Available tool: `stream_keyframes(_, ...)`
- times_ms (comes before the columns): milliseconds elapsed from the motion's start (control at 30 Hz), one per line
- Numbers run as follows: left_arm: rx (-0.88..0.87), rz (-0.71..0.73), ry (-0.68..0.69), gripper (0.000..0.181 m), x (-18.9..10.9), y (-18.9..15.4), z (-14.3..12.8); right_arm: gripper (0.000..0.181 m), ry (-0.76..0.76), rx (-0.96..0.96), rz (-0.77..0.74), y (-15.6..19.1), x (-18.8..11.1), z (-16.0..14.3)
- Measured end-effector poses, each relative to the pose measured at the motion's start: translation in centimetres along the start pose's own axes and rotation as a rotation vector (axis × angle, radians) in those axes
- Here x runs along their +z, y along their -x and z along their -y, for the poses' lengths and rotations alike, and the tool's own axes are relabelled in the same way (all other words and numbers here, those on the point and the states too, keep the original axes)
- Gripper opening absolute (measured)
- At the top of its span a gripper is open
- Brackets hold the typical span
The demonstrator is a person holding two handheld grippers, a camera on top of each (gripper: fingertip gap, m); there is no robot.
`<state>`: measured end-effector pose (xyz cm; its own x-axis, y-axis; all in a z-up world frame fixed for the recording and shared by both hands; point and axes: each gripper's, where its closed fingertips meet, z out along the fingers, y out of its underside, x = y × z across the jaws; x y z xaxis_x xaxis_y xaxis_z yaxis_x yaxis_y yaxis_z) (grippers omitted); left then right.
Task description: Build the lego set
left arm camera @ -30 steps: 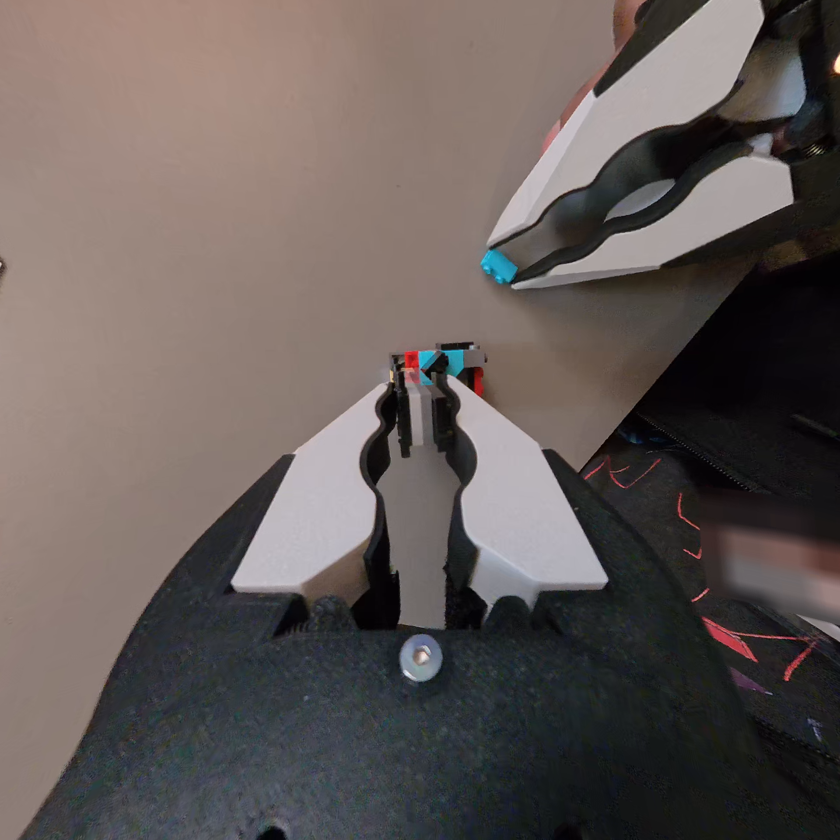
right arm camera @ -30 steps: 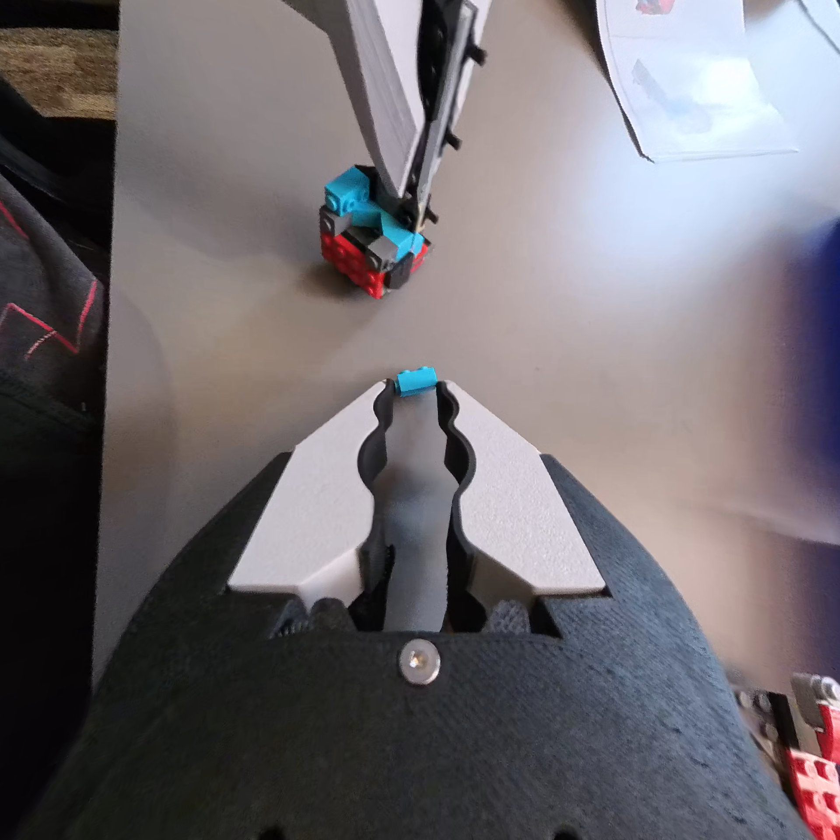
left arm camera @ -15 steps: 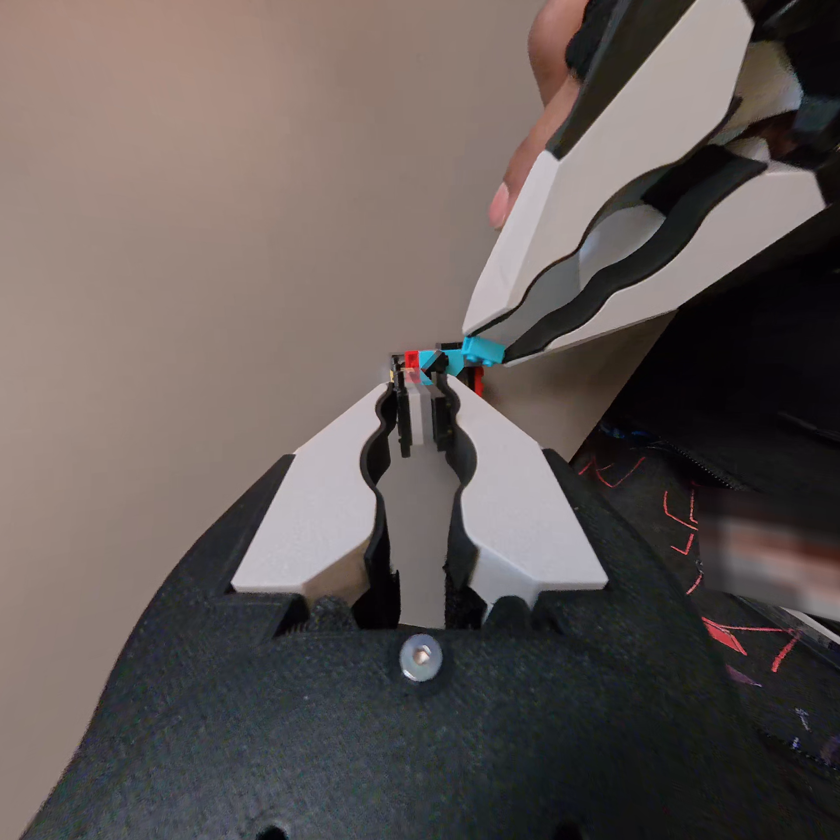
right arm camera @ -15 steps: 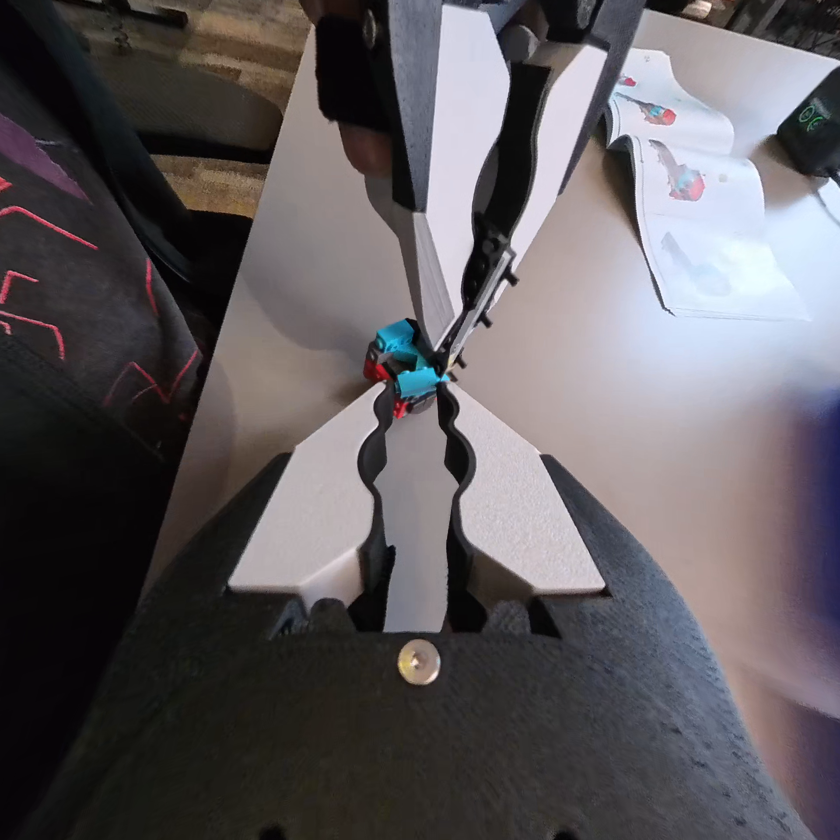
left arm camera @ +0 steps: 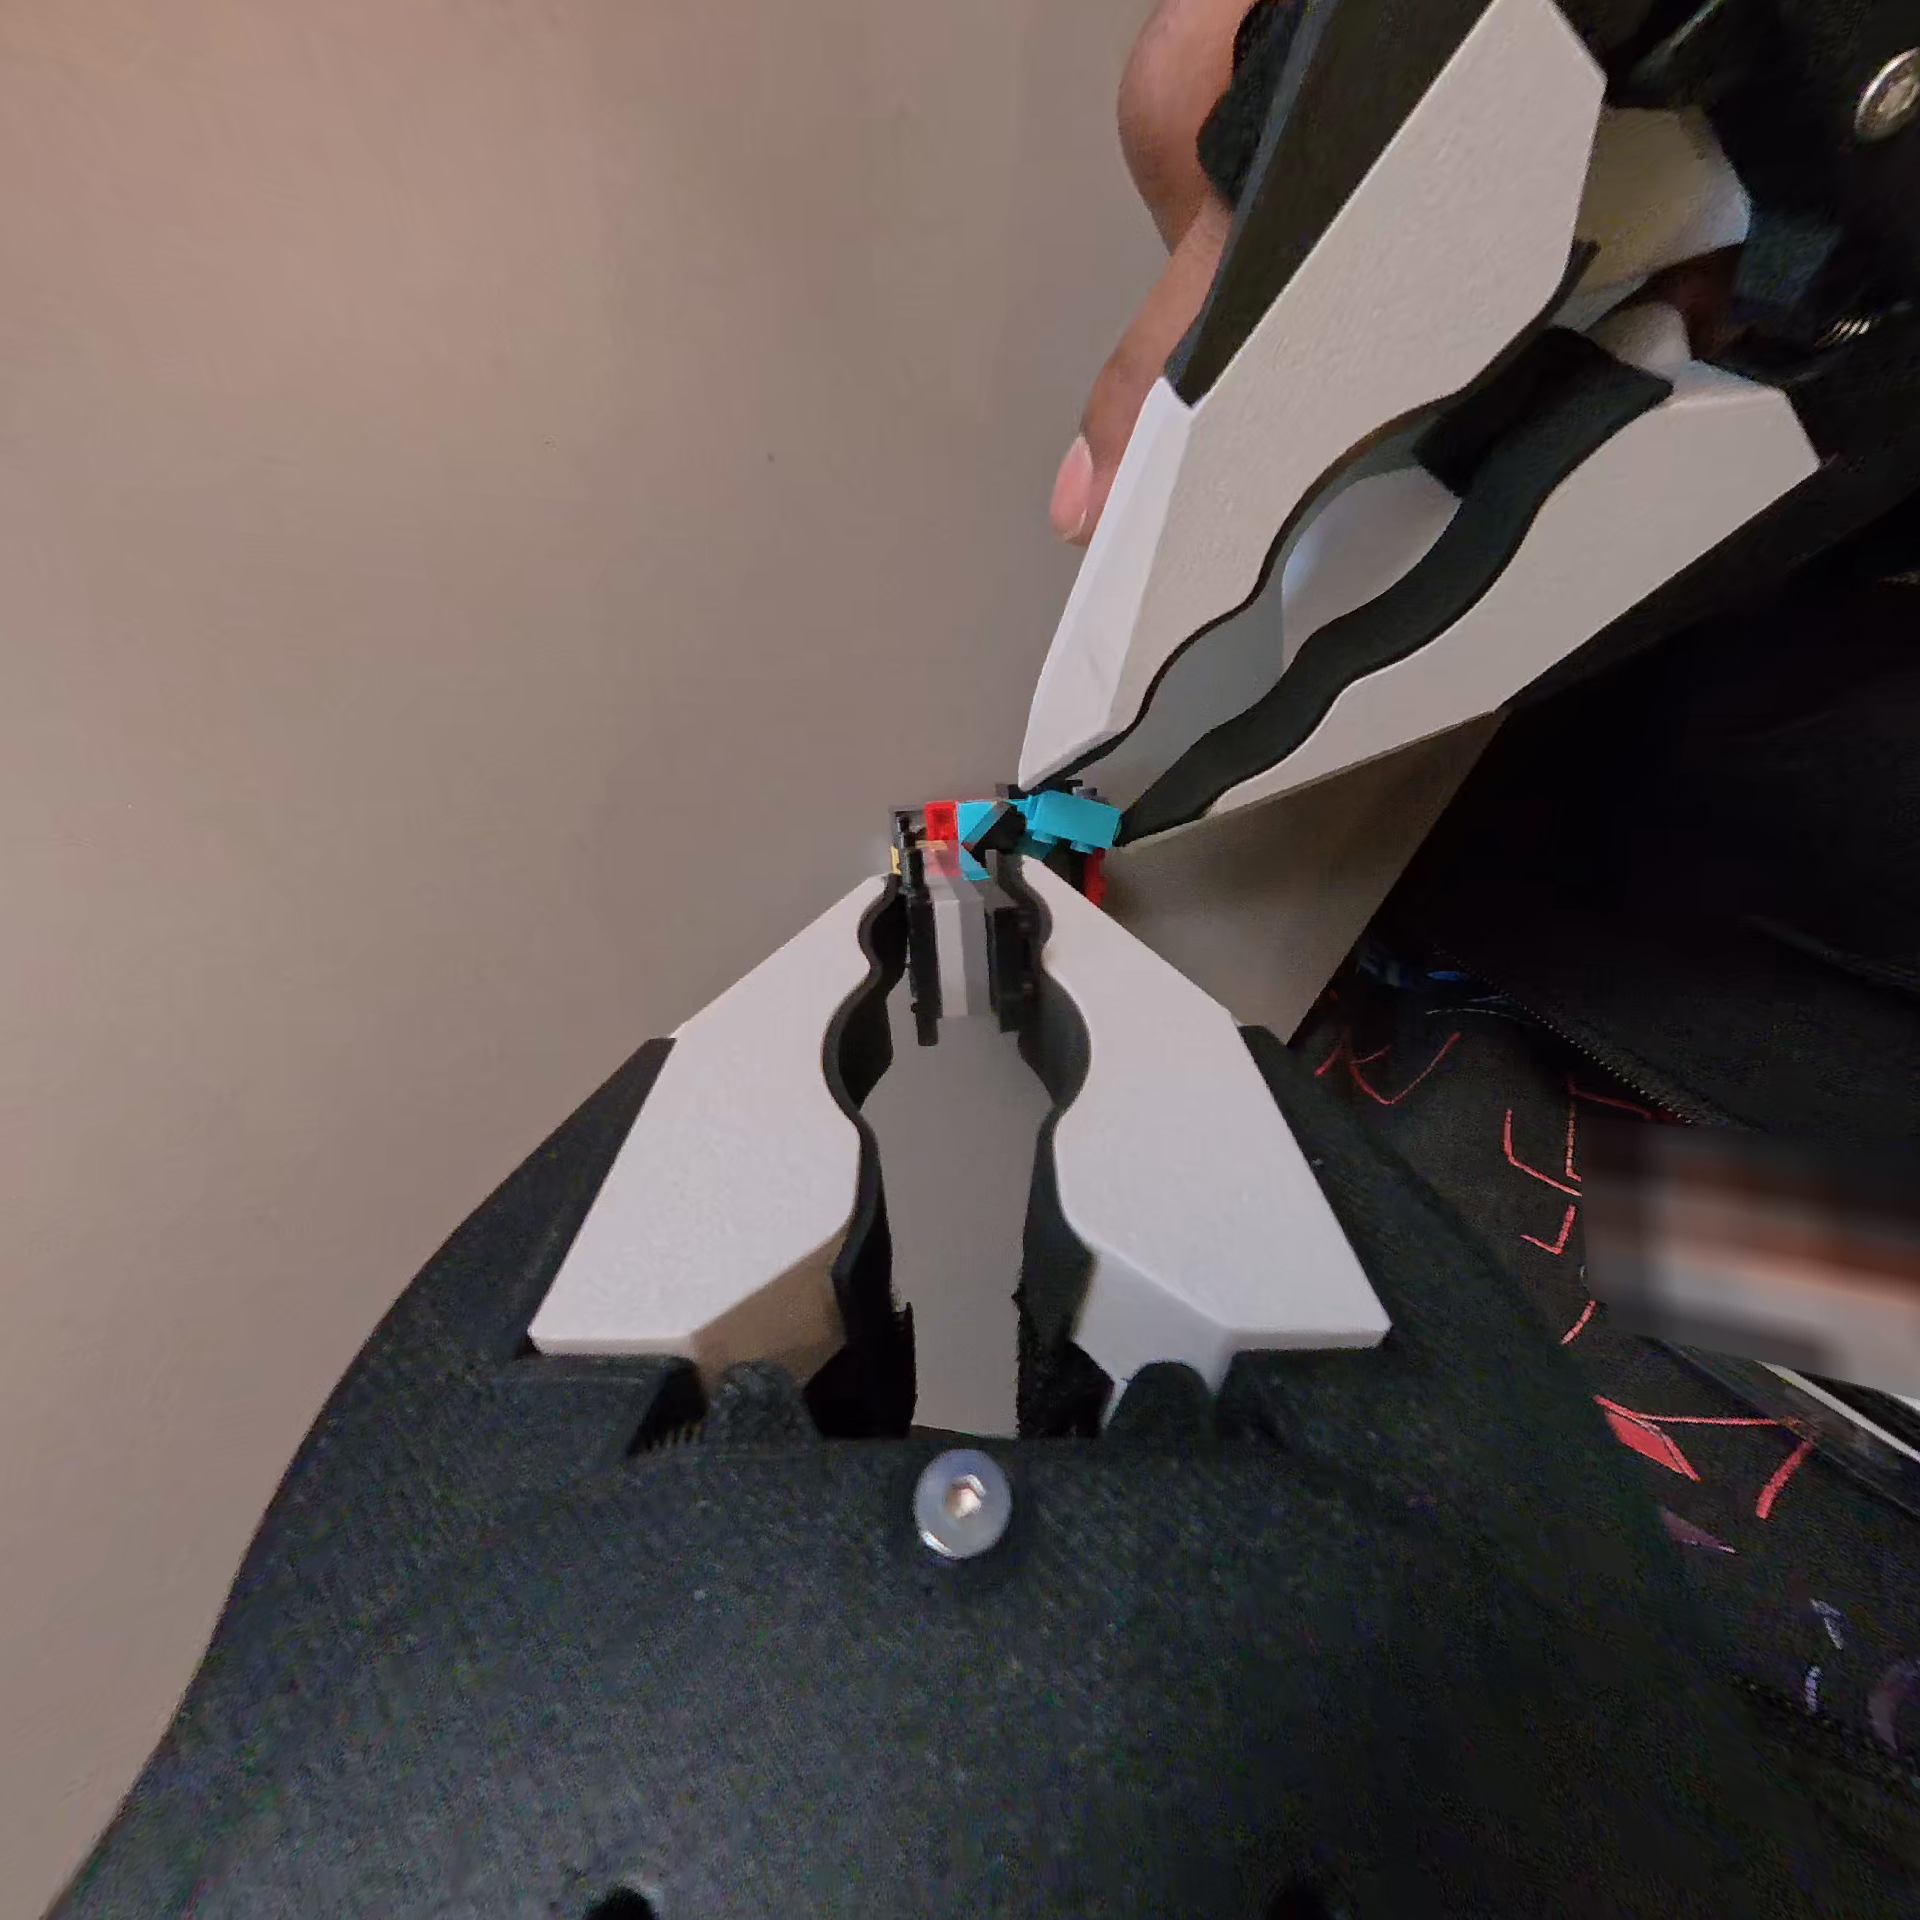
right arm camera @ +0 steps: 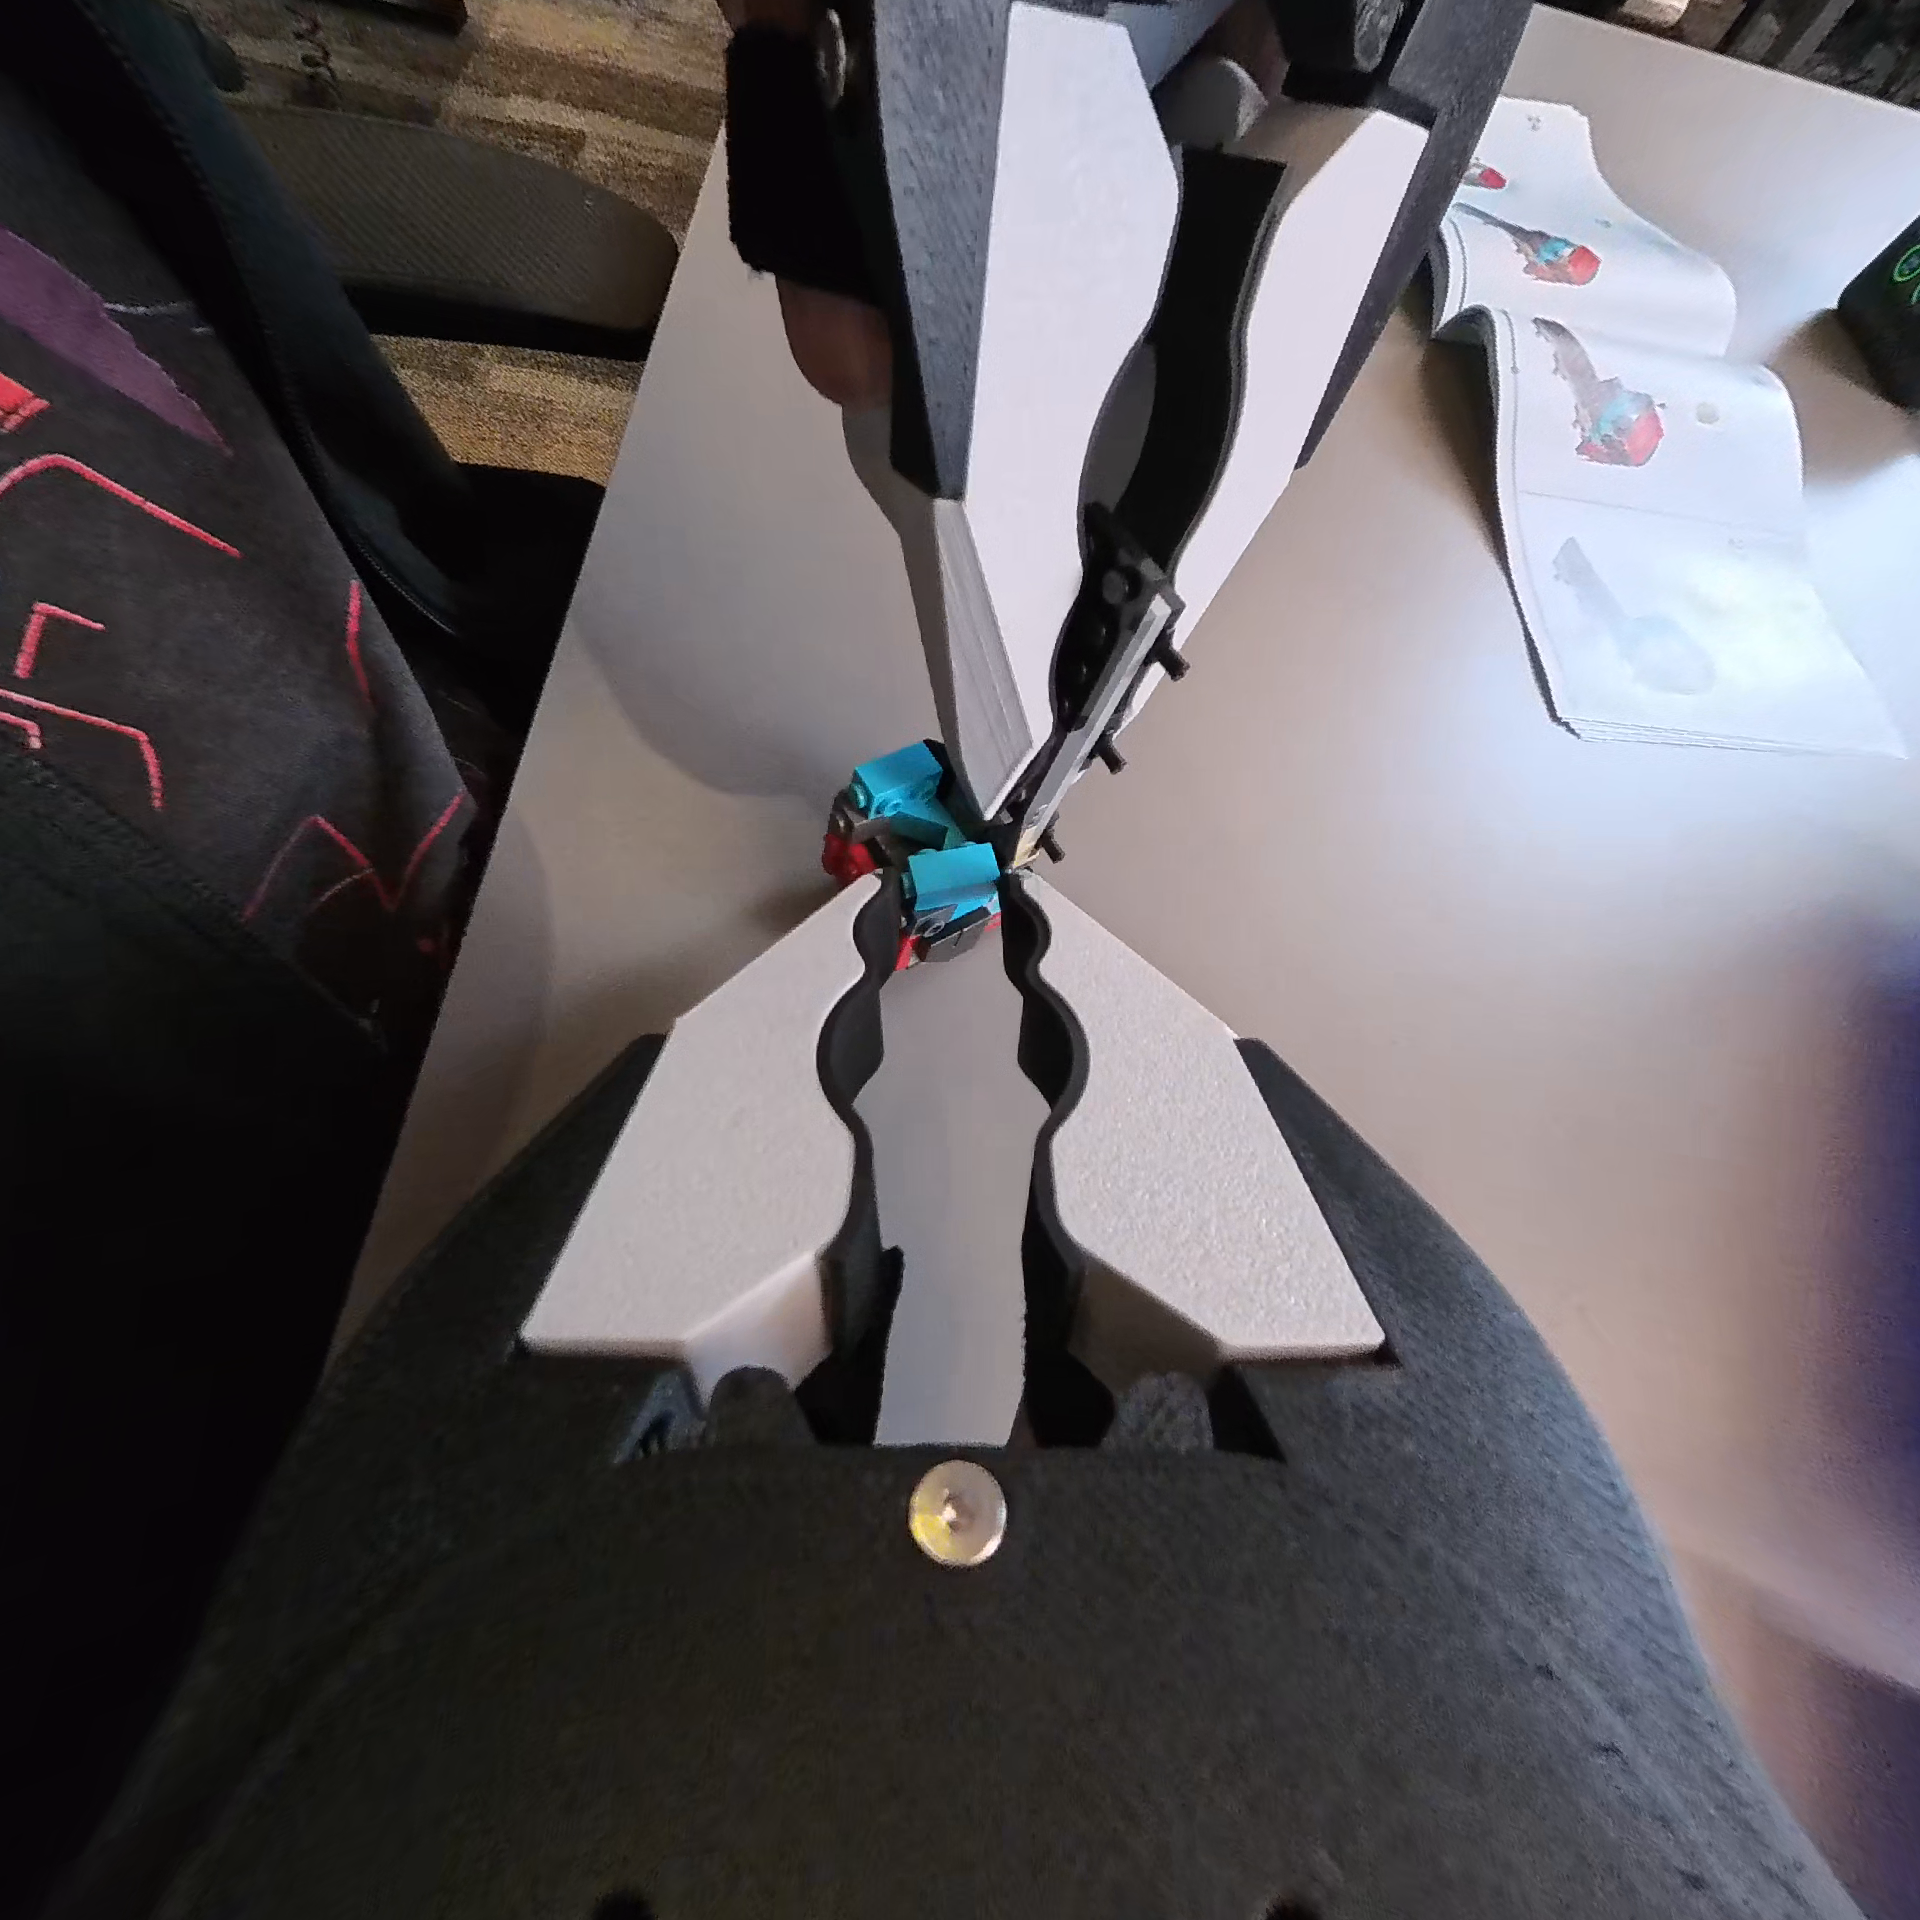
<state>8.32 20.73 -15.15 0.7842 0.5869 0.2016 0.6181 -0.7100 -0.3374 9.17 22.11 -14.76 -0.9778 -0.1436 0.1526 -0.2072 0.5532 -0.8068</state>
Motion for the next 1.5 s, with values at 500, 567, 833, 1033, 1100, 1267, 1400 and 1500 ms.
stream_keyframes(500,0.002,-0.025,-0.007,0.019,-0.1,-0.3,0.1,0.025,-0.024,-0.001,-0.012,-0.2,-0.5,0.1)
stream_keyframes(567,0.003,-0.025,-0.007,0.019,-0.1,-0.3,0.1,0.024,-0.031,-0.002,-0.012,-0.1,-0.6,0.2)
stream_keyframes(833,0.008,-0.023,-0.005,0.019,-0.1,-0.4,0.1,0.016,-0.042,-0.019,0.003,0.4,-0.5,0.4)
stream_keyframes(1033,0.017,-0.023,0.006,0.019,0.0,-0.5,0.0,0.015,-0.032,-0.05,0.012,0.8,-0.4,0.4)
stream_keyframes(1100,0.022,-0.023,0.008,0.019,0.0,-0.5,0.0,0.015,-0.035,-0.057,0.014,0.9,-0.4,0.4)
stream_keyframes(1267,0.031,-0.019,0.014,0.019,0.0,-0.5,-0.1,0.016,-0.022,-0.078,0.002,0.8,-0.4,0.3)
stream_keyframes(1400,0.037,-0.021,0.014,0.019,-0.1,-0.6,0.0,0.016,-0.032,-0.084,0.006,1.0,-0.3,0.5)
stream_keyframes(1500,0.041,-0.02,0.016,0.019,0.0,-0.6,0.0,0.016,-0.029,-0.093,0.004,1.0,-0.3,0.4)
